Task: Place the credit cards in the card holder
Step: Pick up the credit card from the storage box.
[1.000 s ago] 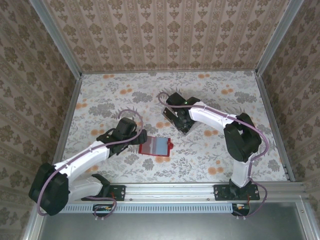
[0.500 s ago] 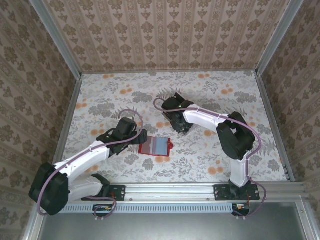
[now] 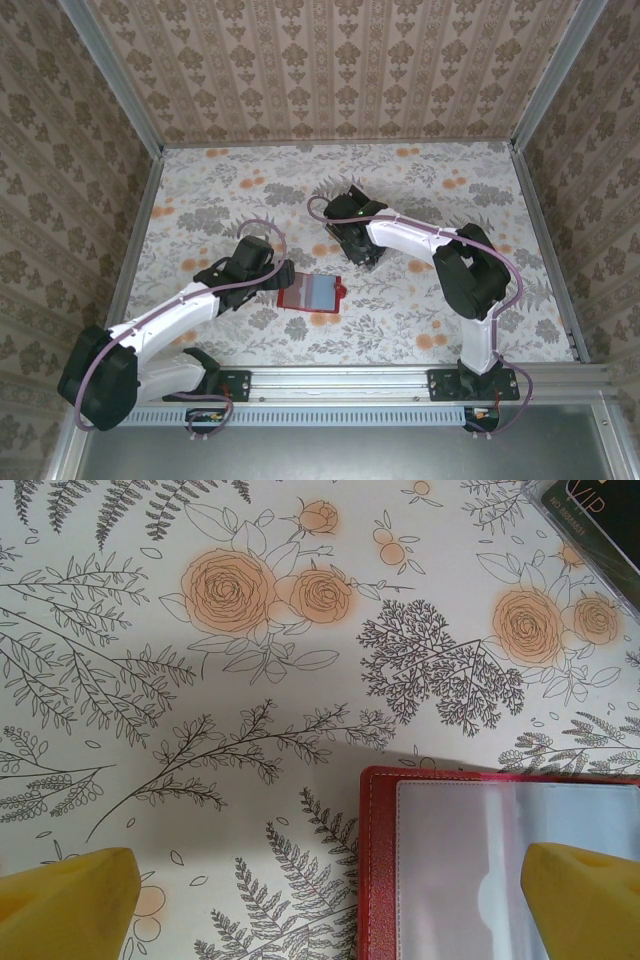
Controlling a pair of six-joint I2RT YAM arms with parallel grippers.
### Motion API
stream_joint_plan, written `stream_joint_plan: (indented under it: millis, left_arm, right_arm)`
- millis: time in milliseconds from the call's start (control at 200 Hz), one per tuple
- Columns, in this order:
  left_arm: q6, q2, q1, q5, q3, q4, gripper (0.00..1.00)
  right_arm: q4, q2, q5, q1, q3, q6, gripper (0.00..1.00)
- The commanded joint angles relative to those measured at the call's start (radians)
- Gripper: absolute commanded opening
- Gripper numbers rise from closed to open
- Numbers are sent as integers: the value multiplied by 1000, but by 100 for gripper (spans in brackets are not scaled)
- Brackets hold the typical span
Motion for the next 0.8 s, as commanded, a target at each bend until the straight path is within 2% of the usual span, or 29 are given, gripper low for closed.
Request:
stream_joint_plan:
  millis: [0, 795]
  left_arm:
    - [-5, 4, 7, 13, -19, 19, 100]
    - [-10, 1, 6, 26, -30, 44, 100]
  right_arm:
    - [-19, -15, 1, 5, 19, -12, 24]
    - [-21, -38, -35, -1, 30, -12, 23]
